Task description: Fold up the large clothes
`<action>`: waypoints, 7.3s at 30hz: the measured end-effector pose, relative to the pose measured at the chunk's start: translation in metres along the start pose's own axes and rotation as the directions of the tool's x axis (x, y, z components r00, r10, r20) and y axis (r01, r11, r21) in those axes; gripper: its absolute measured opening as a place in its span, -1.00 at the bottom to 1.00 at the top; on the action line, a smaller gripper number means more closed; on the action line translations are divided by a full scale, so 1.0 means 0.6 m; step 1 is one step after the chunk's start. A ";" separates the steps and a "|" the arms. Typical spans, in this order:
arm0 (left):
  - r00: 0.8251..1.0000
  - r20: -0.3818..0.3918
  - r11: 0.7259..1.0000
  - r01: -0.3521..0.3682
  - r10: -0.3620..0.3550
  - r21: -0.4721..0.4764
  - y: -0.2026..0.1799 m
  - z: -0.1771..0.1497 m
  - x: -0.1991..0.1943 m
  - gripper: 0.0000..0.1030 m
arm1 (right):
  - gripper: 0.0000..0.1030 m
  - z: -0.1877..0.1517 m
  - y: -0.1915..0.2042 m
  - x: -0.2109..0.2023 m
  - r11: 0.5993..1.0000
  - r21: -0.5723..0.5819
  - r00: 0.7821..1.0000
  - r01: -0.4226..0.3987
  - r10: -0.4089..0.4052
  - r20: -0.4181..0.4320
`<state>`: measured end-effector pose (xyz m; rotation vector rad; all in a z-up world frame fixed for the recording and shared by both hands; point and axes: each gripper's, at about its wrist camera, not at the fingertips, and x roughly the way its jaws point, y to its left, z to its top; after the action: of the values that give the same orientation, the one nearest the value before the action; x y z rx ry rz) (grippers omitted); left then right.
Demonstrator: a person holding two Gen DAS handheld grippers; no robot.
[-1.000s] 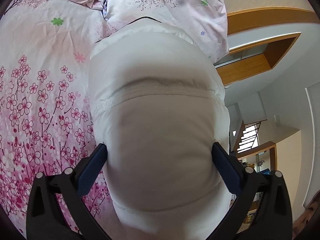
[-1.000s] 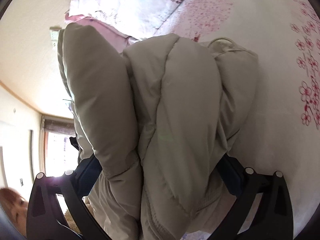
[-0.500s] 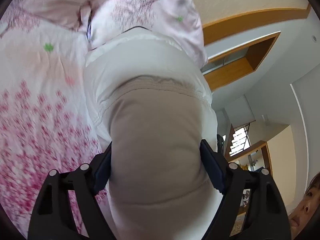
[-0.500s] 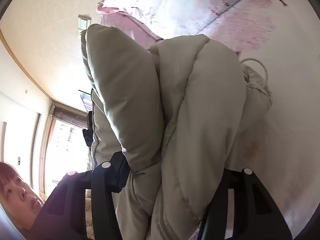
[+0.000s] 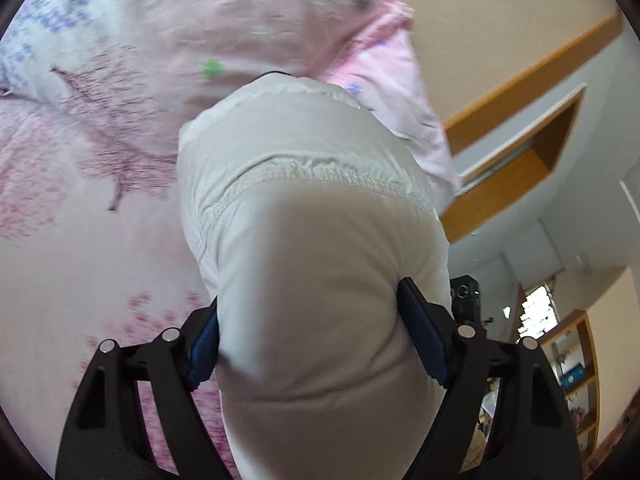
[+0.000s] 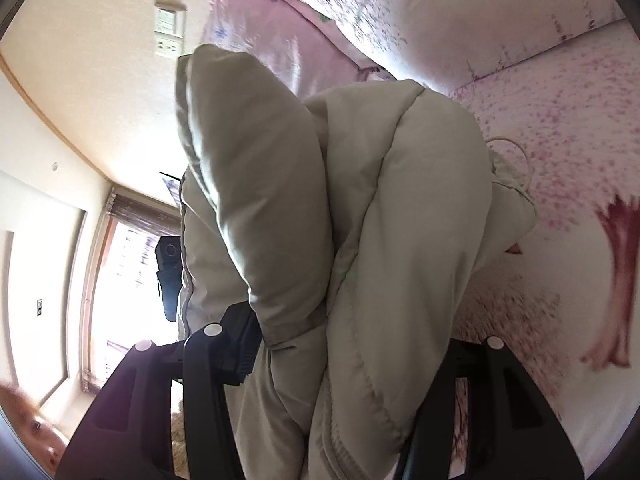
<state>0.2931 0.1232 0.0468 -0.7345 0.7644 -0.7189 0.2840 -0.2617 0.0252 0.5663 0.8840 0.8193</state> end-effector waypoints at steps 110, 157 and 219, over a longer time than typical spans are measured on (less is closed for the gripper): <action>0.710 0.071 0.658 -0.681 0.700 0.323 -0.088 -0.342 -0.044 0.96 | 0.97 -0.396 0.192 0.059 0.527 -0.162 0.544 0.834 -0.736 0.403; 0.698 0.003 0.660 -0.679 0.716 0.322 -0.070 -0.330 -0.025 0.96 | 0.97 -0.394 0.163 0.073 0.513 -0.138 0.528 0.847 -0.783 0.328; 0.697 0.001 0.660 -0.680 0.717 0.320 -0.068 -0.331 -0.024 0.96 | 0.97 -0.394 0.157 0.075 0.516 -0.133 0.529 0.846 -0.785 0.323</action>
<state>0.1146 0.0512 -0.0176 -0.0700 0.9483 -0.1483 0.0653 -0.1473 -0.0508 -0.0672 0.6892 -0.0328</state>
